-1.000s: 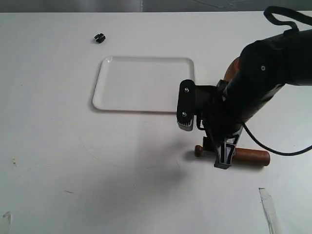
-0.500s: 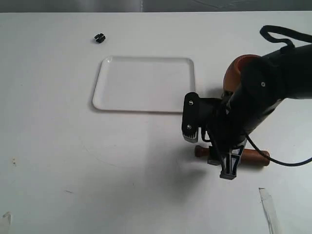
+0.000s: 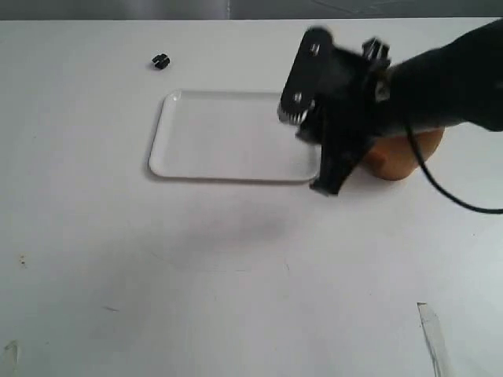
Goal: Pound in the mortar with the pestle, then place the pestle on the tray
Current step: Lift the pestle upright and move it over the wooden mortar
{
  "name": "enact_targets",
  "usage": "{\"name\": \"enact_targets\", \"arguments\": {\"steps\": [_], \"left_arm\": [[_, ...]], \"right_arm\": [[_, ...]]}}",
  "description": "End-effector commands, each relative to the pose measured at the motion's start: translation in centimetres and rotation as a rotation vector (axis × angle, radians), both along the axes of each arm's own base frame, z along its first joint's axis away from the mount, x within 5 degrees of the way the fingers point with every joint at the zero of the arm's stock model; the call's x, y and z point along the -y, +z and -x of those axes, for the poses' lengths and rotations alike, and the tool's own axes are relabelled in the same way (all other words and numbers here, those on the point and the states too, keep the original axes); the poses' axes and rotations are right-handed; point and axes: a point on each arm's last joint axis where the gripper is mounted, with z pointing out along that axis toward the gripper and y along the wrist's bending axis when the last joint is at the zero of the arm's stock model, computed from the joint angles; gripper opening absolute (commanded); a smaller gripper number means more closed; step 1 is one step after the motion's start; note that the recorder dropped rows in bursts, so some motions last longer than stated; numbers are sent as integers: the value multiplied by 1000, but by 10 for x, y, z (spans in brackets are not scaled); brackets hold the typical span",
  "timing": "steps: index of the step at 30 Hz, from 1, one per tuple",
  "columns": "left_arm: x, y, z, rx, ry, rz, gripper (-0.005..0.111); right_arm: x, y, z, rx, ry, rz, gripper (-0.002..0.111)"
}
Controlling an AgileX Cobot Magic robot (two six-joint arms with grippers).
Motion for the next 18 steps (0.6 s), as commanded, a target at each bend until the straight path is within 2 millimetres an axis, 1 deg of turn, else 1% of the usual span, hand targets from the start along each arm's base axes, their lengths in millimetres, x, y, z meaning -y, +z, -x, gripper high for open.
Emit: {"name": "enact_targets", "arguments": {"steps": [1, 2, 4, 7, 8, 10, 13, 18], "left_arm": [[1, 0, 0, 4, -6, 15, 0], [1, 0, 0, 4, -6, 15, 0], [1, 0, 0, 4, -6, 15, 0], [1, 0, 0, 4, -6, 15, 0], [1, 0, 0, 4, -6, 15, 0], [1, 0, 0, 4, -6, 15, 0], [1, 0, 0, 4, -6, 15, 0], [1, 0, 0, 4, -6, 15, 0]], "right_arm": [[24, 50, 4, 266, -190, -467, 0], [31, 54, 5, 319, -237, -571, 0], [48, 50, 10, 402, -353, -742, 0], [76, 27, 19, 504, -531, -928, 0], [82, 18, 22, 502, -561, -958, 0], [91, 6, 25, 506, -614, -998, 0], [105, -12, 14, 432, -758, -982, 0], [115, -30, -2, 391, -824, -996, 0]]}}
